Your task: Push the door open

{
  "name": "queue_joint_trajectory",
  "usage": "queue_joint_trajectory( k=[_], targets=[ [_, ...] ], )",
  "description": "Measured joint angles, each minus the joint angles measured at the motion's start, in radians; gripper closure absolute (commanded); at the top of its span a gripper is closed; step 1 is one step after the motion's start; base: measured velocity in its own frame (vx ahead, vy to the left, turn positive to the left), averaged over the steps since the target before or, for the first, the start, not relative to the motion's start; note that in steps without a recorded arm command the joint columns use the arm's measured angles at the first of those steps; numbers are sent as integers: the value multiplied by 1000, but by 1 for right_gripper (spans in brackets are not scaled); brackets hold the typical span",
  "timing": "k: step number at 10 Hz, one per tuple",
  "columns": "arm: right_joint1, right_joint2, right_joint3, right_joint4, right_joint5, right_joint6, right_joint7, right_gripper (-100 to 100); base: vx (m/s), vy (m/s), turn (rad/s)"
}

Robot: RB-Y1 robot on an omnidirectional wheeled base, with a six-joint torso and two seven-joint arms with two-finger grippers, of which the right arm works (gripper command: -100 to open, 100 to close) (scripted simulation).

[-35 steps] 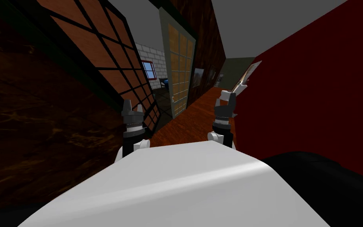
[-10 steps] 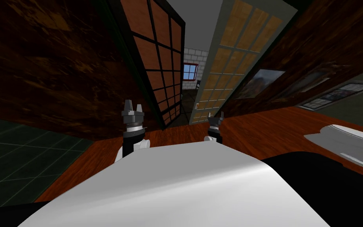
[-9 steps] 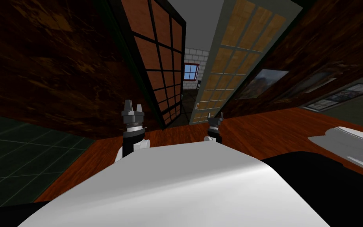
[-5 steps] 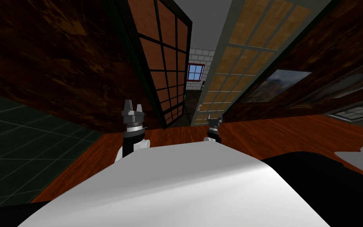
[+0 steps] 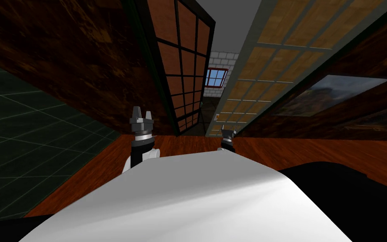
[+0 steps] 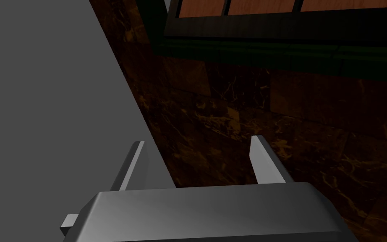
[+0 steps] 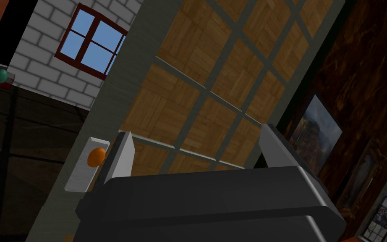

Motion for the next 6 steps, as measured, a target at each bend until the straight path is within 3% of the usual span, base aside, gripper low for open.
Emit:
queue_joint_trajectory(
  k=[3,4,6],
  targets=[
    [2,-5,3,52,-40,-22,-52,-100,29,-100,207],
    [0,-7,4,71,-52,-31,-69,-100,13,-143,353],
    [-1,-8,2,99,-84,-36,-101,-100,8,-98,134]
  ],
)
